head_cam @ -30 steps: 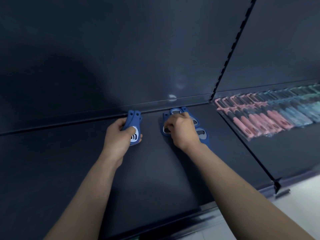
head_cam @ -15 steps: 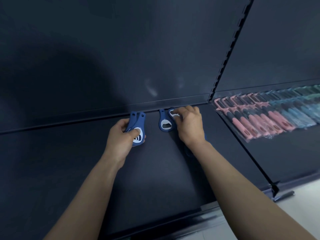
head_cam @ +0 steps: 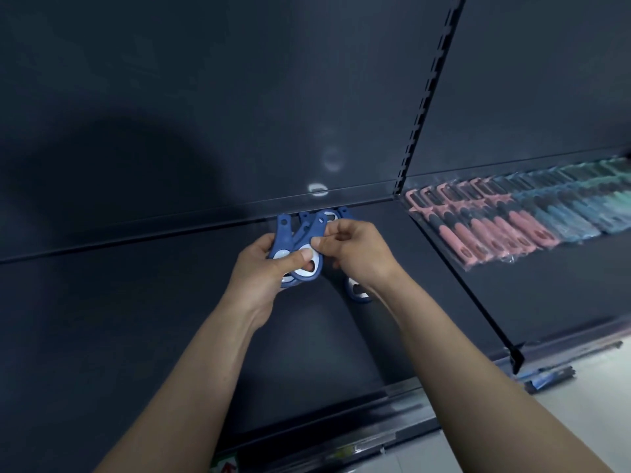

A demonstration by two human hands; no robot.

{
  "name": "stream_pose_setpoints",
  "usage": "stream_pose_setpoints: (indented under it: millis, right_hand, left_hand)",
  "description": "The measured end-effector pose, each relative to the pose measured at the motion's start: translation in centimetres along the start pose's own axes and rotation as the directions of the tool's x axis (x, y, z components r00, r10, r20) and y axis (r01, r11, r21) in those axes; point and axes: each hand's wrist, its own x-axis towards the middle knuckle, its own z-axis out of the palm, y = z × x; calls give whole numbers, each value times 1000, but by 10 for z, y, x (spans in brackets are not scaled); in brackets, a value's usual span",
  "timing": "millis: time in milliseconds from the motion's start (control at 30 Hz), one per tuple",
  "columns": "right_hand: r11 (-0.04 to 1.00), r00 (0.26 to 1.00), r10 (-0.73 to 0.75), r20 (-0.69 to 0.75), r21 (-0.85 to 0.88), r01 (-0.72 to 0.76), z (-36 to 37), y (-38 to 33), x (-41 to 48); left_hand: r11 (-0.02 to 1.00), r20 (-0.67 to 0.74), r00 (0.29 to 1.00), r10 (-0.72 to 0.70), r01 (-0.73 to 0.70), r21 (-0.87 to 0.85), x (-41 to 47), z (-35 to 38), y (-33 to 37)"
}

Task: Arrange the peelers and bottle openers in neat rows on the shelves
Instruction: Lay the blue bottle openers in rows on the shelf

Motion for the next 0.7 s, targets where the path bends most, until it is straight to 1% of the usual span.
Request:
stream_pose_setpoints:
  millis: [67,133,233,333,400,500,567,600,633,700]
  right_hand:
    - [998,1000,8,-24,65,-6,-7,-1,-1]
    - [993,996,-4,-91,115,15,-14,-2,-2]
    - [993,984,-28,-174,108,48,-26,0,-5]
    - [991,970,-95,-222,76,114,-33,4,-10]
    - [984,962,-164,-217,31,174,-32,6,-16]
    - [965,952,-261,-159,-22,261,-23,11,-25]
    - [944,942,-318,-104,-126,305,-17,16,-33]
    - [919,933,-353,-68,-213,332,-15,20,-37]
    - [877,920,-391,-24,-315,364,-13,24,-40]
    - [750,884,-462,79,-498,436,-10,31,-48]
  left_hand:
    - [999,16,1000,-15,16,-49,-4,0,0]
    - [997,-27,999,-29,27,-78,-6,0,-1]
    - [998,-117,992,-37,30,-58,-9,-2,-3]
    - [998,-142,989,-26,18,-58,-13,-4,-5]
    - [998,-148,989,-15,6,-60,-16,-4,-7]
    - [998,-168,986,-1,-11,-70,-20,-4,-9]
    - [997,-181,983,7,-21,-78,-21,-4,-10]
    - [996,-187,982,11,-26,-81,-22,-4,-10]
    - [996,-192,981,15,-31,-82,-23,-5,-10]
    - [996,-191,981,20,-36,-80,-24,-5,-11]
